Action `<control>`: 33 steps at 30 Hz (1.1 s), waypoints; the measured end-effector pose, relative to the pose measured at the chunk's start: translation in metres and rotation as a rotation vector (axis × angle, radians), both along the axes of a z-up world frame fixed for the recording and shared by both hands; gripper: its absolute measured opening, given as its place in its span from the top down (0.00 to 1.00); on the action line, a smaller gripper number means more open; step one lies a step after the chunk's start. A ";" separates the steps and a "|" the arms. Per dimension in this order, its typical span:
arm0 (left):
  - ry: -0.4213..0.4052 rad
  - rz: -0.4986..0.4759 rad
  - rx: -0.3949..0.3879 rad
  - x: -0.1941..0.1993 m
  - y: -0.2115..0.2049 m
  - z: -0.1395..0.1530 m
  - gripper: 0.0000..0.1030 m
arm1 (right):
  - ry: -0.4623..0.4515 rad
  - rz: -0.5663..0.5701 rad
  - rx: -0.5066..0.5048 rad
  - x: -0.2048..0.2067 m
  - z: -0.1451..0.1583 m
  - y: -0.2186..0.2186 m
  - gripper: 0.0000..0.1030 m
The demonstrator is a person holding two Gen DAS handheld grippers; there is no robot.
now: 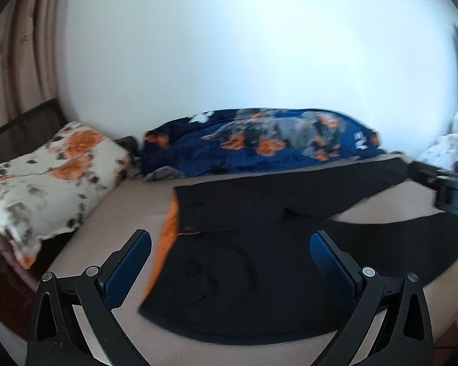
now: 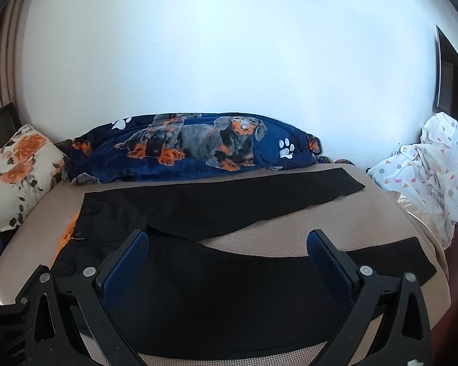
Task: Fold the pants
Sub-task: 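Position both grippers over the black trousers lying on the bed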
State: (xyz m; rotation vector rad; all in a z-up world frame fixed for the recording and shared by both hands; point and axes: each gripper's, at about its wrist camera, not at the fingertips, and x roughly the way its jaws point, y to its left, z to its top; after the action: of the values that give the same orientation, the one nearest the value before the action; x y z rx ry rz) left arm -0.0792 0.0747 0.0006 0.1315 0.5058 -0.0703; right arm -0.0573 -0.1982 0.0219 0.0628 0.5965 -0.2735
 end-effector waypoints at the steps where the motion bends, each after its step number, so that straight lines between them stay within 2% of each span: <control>1: 0.006 0.014 0.003 0.000 0.001 -0.001 0.00 | 0.000 0.001 0.001 0.000 0.000 0.001 0.00; 6: 0.110 0.022 -0.057 0.010 0.014 -0.014 0.00 | 0.016 0.002 -0.021 -0.002 -0.005 0.009 0.00; 10: 0.126 0.011 -0.084 0.016 0.021 -0.021 0.00 | 0.029 0.004 -0.036 0.000 -0.006 0.014 0.00; 23: 0.071 -0.009 -0.071 0.028 0.032 -0.019 0.00 | 0.061 0.008 -0.081 0.016 -0.011 0.024 0.00; 33: 0.112 -0.014 -0.068 0.046 0.041 -0.028 0.00 | 0.087 0.031 -0.092 0.034 -0.018 0.033 0.00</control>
State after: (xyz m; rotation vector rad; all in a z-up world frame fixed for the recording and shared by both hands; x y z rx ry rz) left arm -0.0331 0.1157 -0.0278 0.0648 0.6132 -0.1086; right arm -0.0236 -0.1656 0.0040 -0.0467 0.6696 -0.2741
